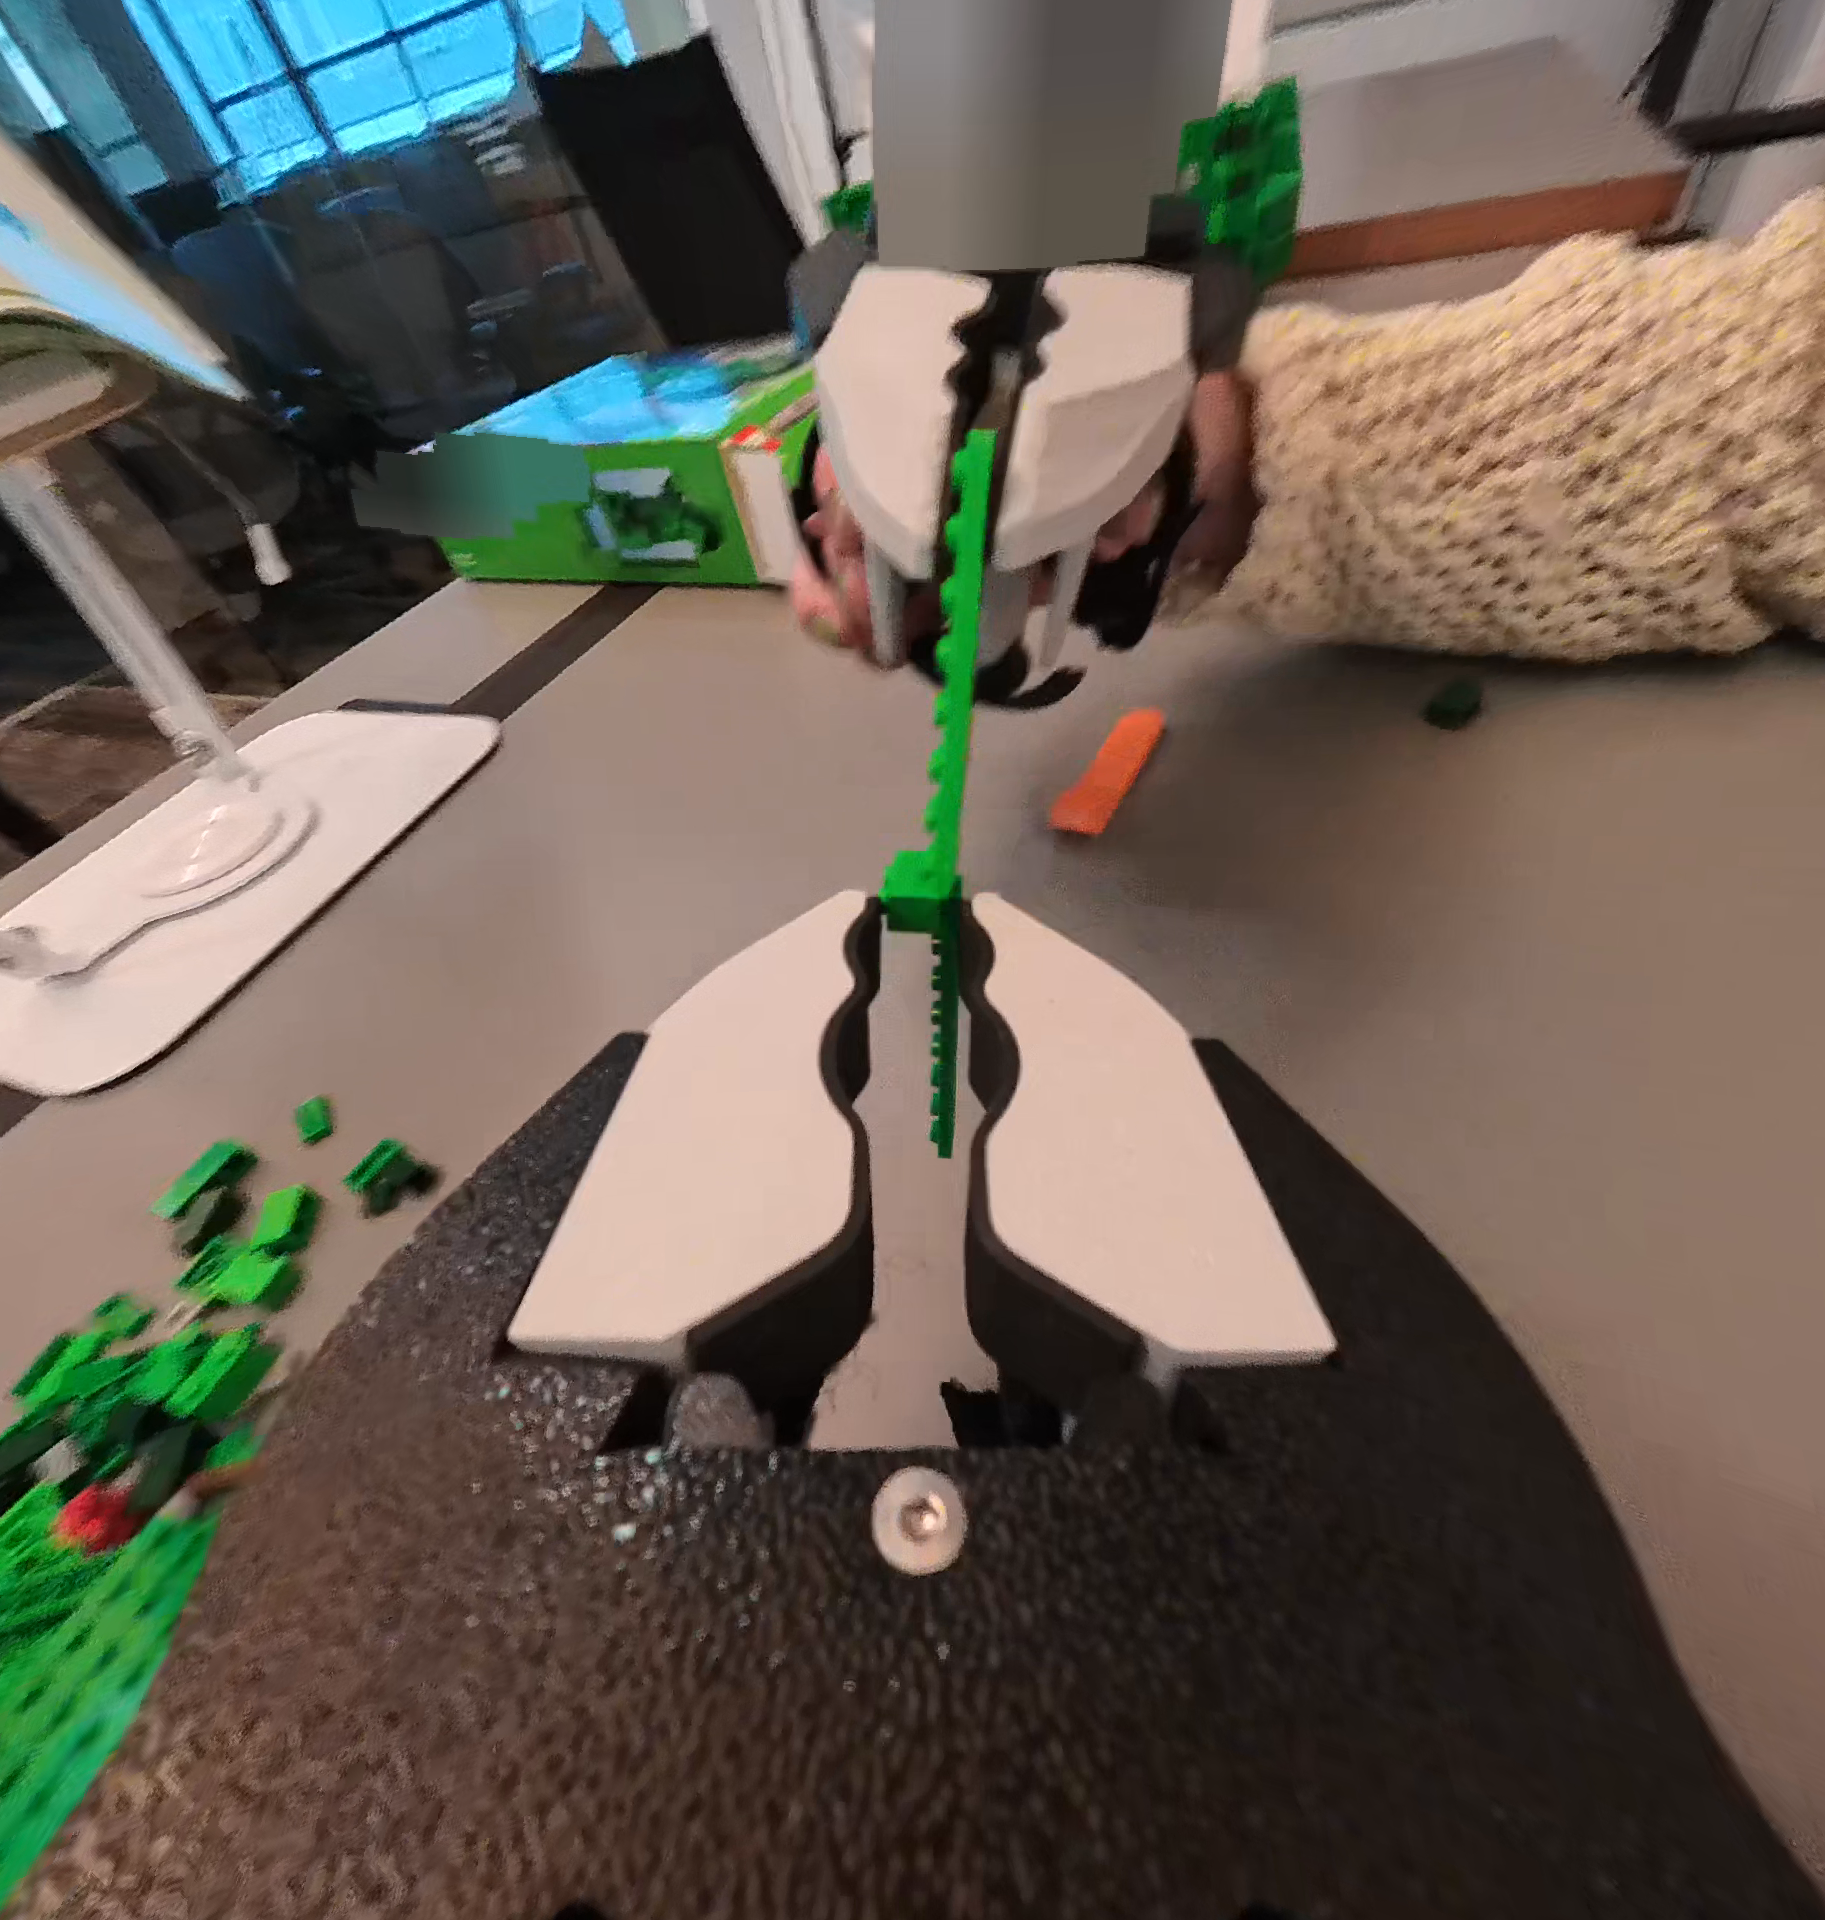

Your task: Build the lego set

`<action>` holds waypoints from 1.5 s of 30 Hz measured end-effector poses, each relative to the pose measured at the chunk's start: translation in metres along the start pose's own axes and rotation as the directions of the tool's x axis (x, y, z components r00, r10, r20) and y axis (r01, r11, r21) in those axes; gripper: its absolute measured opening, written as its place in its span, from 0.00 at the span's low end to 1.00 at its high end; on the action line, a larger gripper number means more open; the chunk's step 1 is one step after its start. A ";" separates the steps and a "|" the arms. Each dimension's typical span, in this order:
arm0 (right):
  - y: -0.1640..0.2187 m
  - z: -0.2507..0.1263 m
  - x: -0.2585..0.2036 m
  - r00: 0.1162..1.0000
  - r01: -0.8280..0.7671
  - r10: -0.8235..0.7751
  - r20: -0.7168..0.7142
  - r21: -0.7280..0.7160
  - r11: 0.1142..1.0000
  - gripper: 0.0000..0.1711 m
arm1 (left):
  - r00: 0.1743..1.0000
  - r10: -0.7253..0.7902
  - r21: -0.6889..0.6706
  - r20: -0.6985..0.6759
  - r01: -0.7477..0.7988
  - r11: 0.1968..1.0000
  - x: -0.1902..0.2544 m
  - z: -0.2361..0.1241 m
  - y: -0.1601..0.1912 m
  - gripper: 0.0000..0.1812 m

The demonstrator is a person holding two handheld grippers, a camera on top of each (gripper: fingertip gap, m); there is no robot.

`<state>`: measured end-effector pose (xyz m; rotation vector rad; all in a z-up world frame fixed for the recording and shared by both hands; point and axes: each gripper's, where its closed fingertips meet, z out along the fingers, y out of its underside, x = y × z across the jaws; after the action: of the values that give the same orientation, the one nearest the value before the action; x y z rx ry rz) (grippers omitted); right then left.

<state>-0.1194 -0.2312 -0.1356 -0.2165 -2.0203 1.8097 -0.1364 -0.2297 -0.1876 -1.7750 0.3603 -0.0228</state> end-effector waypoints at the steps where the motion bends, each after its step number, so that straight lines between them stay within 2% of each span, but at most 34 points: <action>1: 0.006 -0.003 0.001 1.000 -0.021 0.022 0.004 -0.044 0.999 0.03 | 0.999 0.010 -0.024 0.039 -0.009 1.000 -0.008 -0.005 0.003 0.07; 4: 0.038 -0.007 -0.006 0.997 -0.048 0.060 0.044 -0.230 0.972 0.03 | 0.990 0.005 -0.030 0.144 -0.001 1.000 -0.032 -0.022 0.006 0.07; 6: 0.049 -0.005 -0.012 0.996 -0.043 0.060 0.064 -0.247 0.968 0.03 | 0.985 -0.026 0.001 0.168 0.026 1.000 -0.040 -0.029 0.004 0.07; 12: 0.070 -0.003 -0.021 0.988 -0.058 0.104 0.113 -0.352 0.934 0.03 | 0.986 -0.041 0.014 0.164 0.040 0.999 -0.040 -0.028 0.004 0.07; 20: 0.081 -0.020 -0.036 0.979 -0.023 0.131 0.157 -0.553 0.833 0.03 | 0.992 -0.044 0.031 0.119 0.041 0.999 -0.030 -0.020 0.000 0.07; 45: 0.083 -0.018 -0.038 0.975 -0.034 0.146 0.168 -0.538 0.843 0.06 | 0.997 -0.050 0.027 0.064 0.048 0.998 -0.019 -0.012 0.001 0.07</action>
<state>-0.0911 -0.2171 -0.2229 -0.3009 -2.6738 1.3141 -0.1568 -0.2364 -0.1829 -1.7549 0.2687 -0.0050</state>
